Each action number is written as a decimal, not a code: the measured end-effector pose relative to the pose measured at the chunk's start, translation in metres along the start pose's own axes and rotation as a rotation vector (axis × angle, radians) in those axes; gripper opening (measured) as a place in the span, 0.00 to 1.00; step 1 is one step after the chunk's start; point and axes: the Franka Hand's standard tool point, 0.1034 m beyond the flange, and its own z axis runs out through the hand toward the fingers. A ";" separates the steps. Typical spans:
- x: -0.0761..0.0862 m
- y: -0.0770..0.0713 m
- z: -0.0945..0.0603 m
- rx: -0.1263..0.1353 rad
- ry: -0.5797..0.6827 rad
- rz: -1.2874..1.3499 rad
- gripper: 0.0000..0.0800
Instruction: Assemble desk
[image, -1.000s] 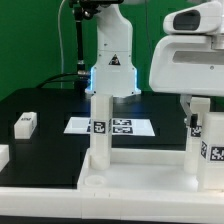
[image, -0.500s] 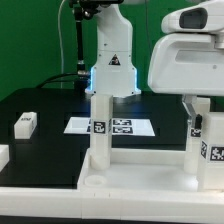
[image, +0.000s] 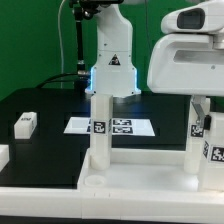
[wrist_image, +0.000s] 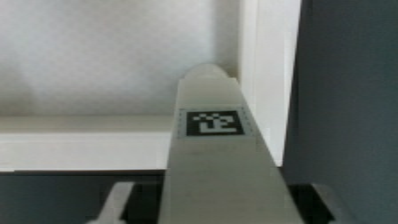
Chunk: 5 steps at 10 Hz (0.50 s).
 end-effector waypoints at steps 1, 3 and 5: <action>0.000 0.001 0.000 0.007 -0.001 0.080 0.36; 0.000 0.004 0.001 0.020 -0.007 0.322 0.36; 0.000 0.005 0.001 0.031 -0.013 0.531 0.36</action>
Offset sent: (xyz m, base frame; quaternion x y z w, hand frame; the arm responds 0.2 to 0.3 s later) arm -0.0055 -0.0054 -0.0027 0.0127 -0.0205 0.3101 0.9504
